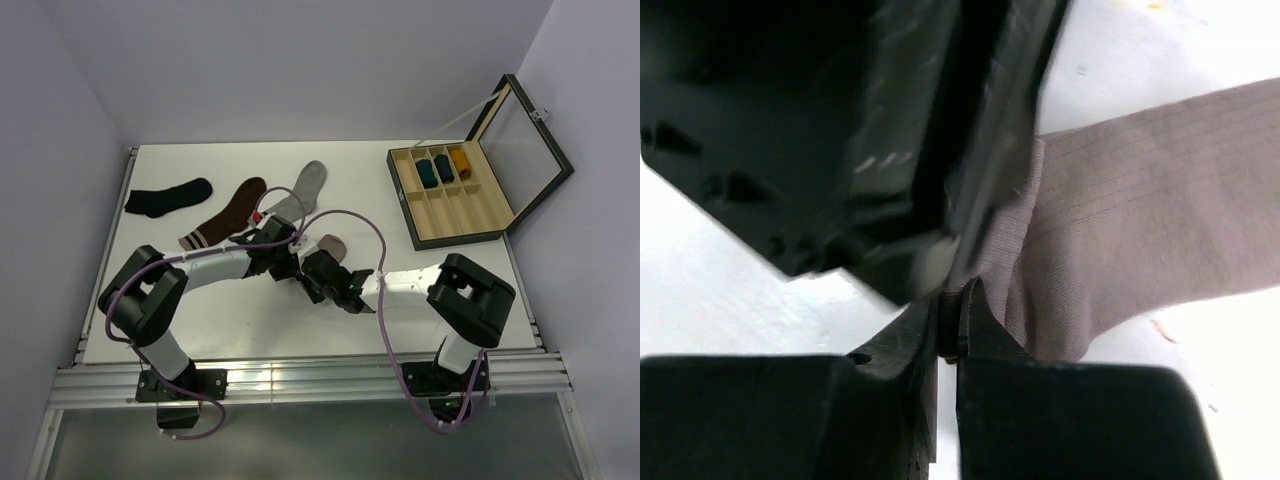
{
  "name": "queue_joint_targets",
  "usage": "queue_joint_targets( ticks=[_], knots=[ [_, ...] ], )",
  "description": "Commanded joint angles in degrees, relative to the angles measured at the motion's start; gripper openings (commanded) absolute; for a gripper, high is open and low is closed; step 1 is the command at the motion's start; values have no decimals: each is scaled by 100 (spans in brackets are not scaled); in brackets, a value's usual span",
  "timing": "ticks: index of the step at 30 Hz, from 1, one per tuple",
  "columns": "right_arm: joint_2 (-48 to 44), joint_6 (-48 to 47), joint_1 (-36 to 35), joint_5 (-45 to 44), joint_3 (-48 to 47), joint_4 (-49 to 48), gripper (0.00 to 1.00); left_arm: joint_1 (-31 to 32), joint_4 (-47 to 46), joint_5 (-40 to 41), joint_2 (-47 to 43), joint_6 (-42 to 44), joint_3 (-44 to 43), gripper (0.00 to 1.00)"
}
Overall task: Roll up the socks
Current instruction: Roll the sock at the center of the board.
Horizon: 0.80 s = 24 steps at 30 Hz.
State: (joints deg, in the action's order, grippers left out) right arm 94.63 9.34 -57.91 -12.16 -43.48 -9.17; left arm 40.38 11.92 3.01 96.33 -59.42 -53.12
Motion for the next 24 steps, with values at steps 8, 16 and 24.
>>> queue_joint_targets(
  ticks=[8,16,24],
  knots=[
    [134,989,1087,3060,-327,539,0,-57,-691,446,-1221,-614,935,74],
    [653,1815,1818,5229,-407,31,0,-65,-1341,491,-1741,-1010,1726,81],
    [1119,2502,2310,6033,-485,-331,0,-48,-1623,297,-1574,-1028,1850,79]
  ],
)
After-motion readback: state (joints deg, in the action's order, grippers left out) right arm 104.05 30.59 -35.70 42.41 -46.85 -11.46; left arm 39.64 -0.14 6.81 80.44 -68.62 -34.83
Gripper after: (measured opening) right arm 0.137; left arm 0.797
